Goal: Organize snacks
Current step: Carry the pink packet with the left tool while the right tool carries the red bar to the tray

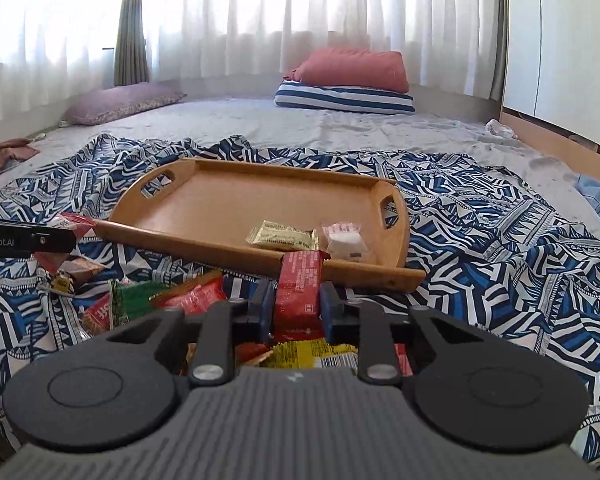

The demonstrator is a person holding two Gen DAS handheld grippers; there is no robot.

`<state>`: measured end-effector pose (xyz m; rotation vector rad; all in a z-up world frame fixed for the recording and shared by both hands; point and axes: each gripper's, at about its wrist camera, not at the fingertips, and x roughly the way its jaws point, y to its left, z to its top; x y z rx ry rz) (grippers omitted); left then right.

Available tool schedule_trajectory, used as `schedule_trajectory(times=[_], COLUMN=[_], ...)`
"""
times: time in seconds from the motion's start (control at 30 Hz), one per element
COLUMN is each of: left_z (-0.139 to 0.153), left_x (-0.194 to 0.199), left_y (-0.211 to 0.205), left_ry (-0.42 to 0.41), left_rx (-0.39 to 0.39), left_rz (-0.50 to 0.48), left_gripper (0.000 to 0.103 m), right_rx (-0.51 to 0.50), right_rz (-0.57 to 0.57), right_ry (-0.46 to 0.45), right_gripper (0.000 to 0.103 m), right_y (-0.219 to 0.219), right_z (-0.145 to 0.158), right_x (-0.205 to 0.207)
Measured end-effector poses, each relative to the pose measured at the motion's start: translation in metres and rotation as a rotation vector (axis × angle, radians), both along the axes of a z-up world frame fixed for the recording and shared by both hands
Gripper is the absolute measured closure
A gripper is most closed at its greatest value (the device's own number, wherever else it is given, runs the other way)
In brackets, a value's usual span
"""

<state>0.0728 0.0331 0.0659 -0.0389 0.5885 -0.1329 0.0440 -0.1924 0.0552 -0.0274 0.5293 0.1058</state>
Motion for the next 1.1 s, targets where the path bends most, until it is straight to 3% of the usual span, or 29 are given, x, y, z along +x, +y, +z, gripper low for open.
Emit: schedule_trajectory(times=[0.2,0.43,0.67,1.1], left_z=[0.007,0.006,-0.009,-0.038], left_x=[0.032,0.074,0.116,0.148], left_y=[-0.003,-0.011,-0.009,-0.011], left_ry=[0.008,0.042,0.093,0.145], left_rx=[-0.028,-0.046,-0.087,-0.083], left_rz=[-0.043,-0.087,-0.084,-0.083], left_gripper=[0.076,0.076,0.075,0.075], right_rx=[0.121,0.276,0.347,0.257], right_rz=[0.006,0.006,-0.029,-0.061], right_ry=[0.04,0.161,0.219,0.21], right_gripper=[0.075,0.075,0.075,0.075], right_y=[0.008,0.019,0.027,0.043], right_z=[0.009,0.0,-0.012,-0.032], right_x=[0.037,0.095,0.134,0.155])
